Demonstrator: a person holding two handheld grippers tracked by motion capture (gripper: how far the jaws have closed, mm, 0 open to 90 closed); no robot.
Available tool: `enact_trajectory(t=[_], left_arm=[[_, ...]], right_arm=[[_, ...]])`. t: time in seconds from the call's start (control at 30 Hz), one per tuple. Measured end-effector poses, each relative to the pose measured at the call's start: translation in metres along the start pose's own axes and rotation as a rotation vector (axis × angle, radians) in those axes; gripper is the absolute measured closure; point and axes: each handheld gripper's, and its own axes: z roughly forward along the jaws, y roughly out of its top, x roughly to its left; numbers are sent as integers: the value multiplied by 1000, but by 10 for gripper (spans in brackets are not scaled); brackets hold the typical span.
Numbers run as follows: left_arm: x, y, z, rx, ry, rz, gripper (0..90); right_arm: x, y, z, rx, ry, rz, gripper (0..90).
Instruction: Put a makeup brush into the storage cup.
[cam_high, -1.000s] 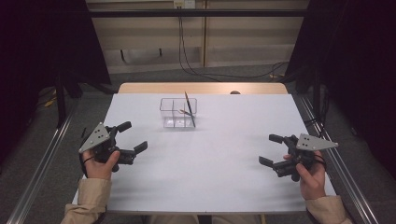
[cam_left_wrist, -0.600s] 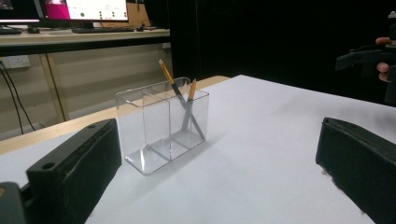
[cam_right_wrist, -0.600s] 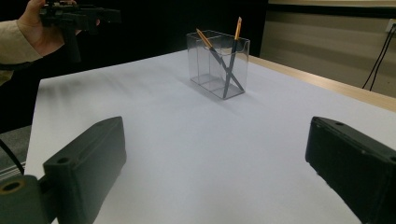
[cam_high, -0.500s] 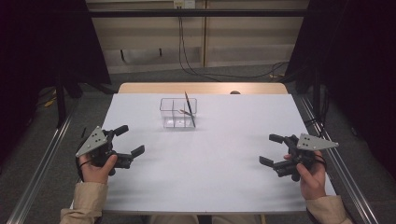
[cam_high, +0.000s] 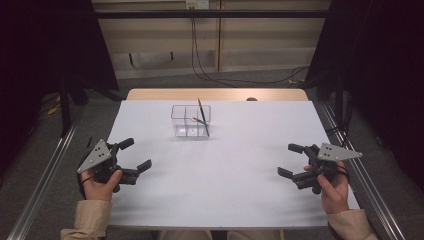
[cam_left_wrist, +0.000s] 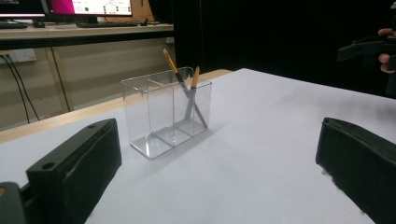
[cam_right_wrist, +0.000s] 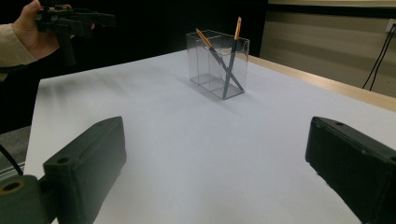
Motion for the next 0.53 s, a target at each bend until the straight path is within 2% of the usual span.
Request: enact_trajectory(t=[0.53], left_arm=[[-5,-3,-9,-2,8,2,0]], right_arm=[[-1,0,0,-3,0,3,50]])
